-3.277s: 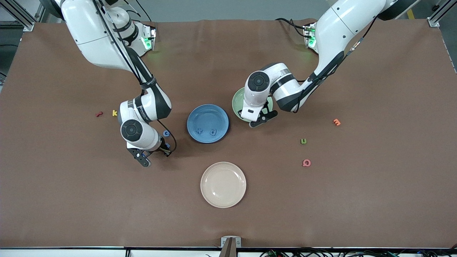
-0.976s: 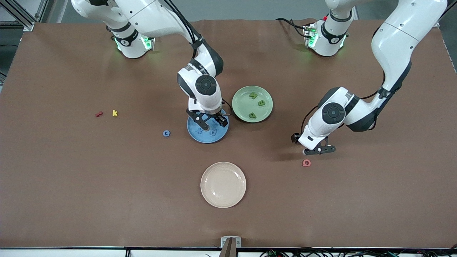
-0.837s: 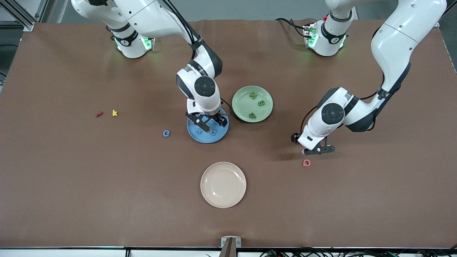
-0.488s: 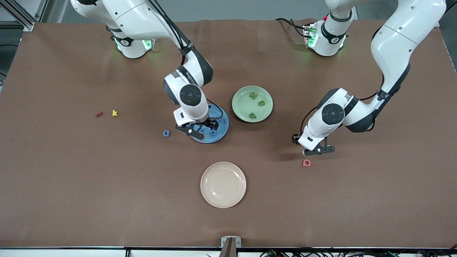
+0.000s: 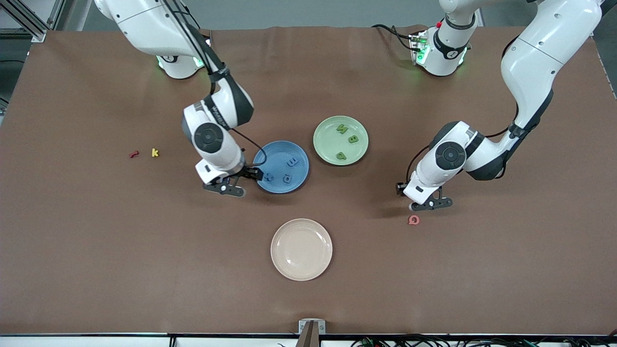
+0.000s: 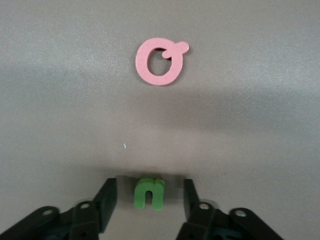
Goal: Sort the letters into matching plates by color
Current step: 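Grasp the blue g with the right gripper while the left gripper grasps green n, then drop g and n on the blue and green plates with both grippers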
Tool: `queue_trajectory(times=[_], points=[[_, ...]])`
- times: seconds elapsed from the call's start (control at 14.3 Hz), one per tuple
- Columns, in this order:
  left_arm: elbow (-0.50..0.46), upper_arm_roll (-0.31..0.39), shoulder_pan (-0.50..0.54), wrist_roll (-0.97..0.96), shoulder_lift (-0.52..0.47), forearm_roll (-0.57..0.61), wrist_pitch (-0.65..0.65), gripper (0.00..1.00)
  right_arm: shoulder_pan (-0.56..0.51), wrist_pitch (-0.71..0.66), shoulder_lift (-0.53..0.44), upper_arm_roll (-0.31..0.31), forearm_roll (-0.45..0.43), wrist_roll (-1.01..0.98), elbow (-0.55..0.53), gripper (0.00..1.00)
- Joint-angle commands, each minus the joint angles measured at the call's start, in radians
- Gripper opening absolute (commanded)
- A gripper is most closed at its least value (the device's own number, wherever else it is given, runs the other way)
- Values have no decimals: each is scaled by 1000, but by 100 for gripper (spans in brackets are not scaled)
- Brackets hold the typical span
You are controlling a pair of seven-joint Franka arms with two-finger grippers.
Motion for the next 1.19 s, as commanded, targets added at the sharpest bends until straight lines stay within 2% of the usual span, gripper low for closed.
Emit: queue_trajectory(times=[0.0,0.14,0.35,0.49,0.91,1.12], points=[[-5,-2,4,-24,5,29,15,50,-81,58,-42,15,-37,-98,-84,100],[-4,-2,4,-24,8,28,15,39,-134,88,-39,15,-121,-111,-94,100],[-4,-1,4,-47,10,29,15,25,-141,189,-29,17,-134,-111,-145,100],[-4,-1,4,-61,8,28,15,19,-140,219,-19,17,-134,-109,-162,100],[-8,-7,4,-69,-35,24,-18,18,-109,214,-18,23,-126,-94,-168,99],[0,-90,4,-142,-78,9,-131,18,-108,219,0,23,-126,-94,-166,98]])
